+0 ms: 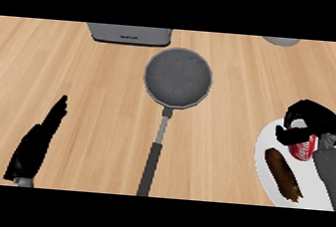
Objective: Pick the can from the plate and place it in the pan
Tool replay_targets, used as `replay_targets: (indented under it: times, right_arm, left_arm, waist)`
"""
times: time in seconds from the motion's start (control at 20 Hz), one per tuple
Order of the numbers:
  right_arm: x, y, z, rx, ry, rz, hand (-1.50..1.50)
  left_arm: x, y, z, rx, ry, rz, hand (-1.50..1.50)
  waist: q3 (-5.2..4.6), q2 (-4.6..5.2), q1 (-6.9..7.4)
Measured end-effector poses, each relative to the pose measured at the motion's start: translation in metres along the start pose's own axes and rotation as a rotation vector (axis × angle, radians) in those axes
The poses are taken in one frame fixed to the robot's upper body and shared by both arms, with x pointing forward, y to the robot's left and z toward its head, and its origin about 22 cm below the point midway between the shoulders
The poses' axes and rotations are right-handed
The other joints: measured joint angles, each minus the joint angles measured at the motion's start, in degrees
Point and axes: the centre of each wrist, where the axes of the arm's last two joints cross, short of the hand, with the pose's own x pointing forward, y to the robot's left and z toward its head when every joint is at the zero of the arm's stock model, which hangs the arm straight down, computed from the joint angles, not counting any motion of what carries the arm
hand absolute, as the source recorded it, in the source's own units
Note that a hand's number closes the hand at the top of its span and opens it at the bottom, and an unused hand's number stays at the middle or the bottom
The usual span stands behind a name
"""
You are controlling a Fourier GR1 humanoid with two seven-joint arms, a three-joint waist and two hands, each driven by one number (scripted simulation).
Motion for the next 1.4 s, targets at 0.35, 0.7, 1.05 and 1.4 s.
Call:
replay_targets:
  times: [0.35,0.7,1.05,1.4]
  right_arm:
    - [0.027,-0.044,0.025,-0.465,-0.21,-0.009,1.5]
    - [0.085,-0.064,0.033,-0.667,-0.41,-0.055,1.5]
    - [0.157,-0.074,0.024,-0.617,-0.525,-0.165,1.5]
    - [0.217,-0.053,0.002,-0.505,-0.554,-0.265,1.5]
  left_arm:
    - [0.004,0.004,0.0,-0.003,-0.004,-0.004,0.0]
    - [0.009,0.007,-0.003,-0.01,-0.002,-0.004,0.0]
    - [0.011,0.006,-0.002,-0.02,-0.014,-0.008,0.0]
    - [0.02,0.002,-0.002,-0.033,-0.023,-0.005,0.0]
  waist:
    - [0.13,-0.06,0.07]
    - [0.09,0.1,0.47]
    - [0.08,0.28,1.02]
    - [0.08,0.62,1.8]
